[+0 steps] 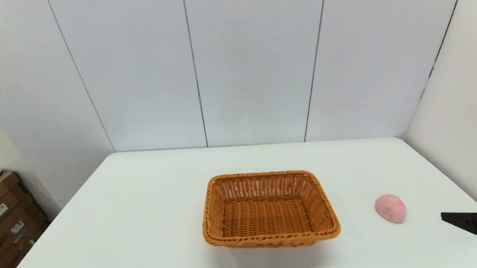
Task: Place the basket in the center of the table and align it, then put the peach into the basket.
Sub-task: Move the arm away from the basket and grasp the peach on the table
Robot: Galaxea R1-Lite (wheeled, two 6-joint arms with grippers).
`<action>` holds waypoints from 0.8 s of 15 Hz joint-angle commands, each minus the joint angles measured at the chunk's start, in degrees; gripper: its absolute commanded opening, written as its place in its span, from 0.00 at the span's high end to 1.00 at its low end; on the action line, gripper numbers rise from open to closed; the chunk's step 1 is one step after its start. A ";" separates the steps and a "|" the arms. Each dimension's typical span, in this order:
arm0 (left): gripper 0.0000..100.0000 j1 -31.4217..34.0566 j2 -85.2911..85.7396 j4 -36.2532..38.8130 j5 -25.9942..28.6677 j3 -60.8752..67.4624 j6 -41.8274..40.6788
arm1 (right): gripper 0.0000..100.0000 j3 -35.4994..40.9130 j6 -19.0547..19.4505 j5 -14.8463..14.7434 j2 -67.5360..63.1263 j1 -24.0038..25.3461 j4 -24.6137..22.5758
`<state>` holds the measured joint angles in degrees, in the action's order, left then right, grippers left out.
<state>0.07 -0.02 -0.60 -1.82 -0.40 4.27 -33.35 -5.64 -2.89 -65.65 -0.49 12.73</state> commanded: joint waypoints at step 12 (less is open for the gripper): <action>0.00 0.01 0.11 -0.02 -0.03 -0.04 0.04 | 0.00 -2.07 -3.67 -2.30 -41.23 0.05 -31.62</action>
<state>0.07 -0.02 -0.62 -1.82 -0.41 4.27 -34.39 -9.29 -4.13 -100.41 -0.44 -16.57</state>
